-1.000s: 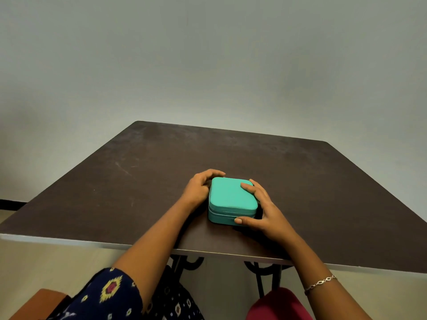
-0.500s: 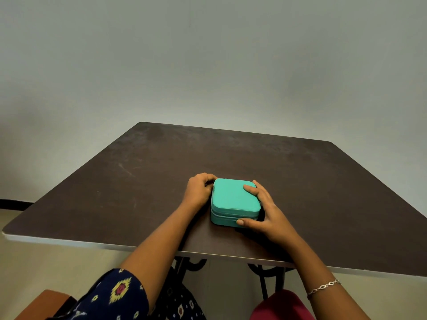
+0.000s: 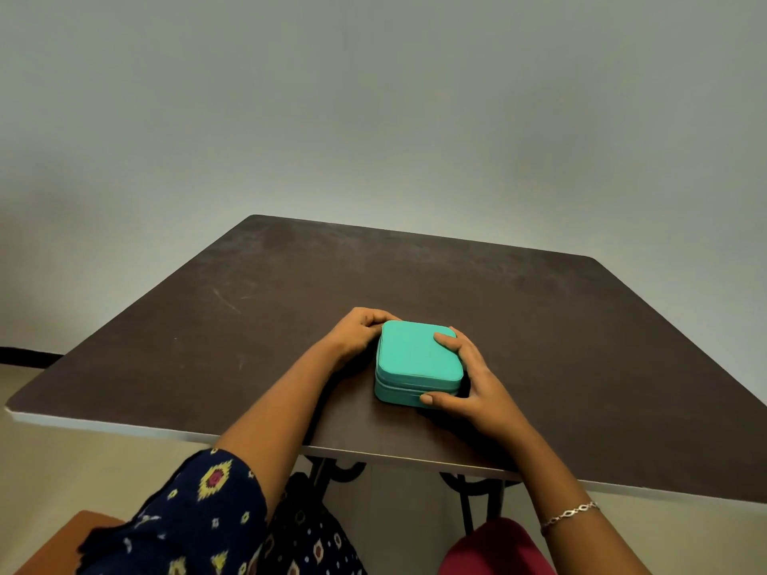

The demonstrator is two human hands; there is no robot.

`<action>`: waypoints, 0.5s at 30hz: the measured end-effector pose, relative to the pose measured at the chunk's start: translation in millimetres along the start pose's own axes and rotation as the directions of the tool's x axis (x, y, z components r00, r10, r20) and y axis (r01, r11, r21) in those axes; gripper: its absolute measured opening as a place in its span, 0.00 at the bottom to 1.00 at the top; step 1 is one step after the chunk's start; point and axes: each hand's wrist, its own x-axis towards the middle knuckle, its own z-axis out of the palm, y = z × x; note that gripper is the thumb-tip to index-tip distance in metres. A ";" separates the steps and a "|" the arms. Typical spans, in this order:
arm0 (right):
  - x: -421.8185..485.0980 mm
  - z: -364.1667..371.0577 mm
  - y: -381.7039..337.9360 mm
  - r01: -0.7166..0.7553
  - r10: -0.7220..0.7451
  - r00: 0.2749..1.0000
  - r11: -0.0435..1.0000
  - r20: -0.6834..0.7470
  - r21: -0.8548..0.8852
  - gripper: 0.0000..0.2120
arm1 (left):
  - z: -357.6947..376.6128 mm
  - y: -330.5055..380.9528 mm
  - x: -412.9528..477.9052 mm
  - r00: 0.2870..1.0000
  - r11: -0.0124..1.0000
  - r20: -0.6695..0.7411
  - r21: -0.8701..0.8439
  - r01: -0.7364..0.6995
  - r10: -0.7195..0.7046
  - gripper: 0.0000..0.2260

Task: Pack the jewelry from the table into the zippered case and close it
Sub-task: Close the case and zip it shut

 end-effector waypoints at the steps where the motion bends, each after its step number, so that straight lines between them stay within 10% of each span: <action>1: 0.2 0.2 0.2 0.000 0.000 1.000 1.000 0.001 -0.002 0.35 | -2.5 -0.5 -0.6 1.000 1.000 0.029 0.017 -0.002 0.002 0.12; 15: 0.5 1.6 -0.4 0.008 -0.008 1.000 1.000 -0.018 0.012 0.34 | 4.8 -9.7 -2.0 0.958 0.900 -0.202 0.425 -0.101 0.203 0.09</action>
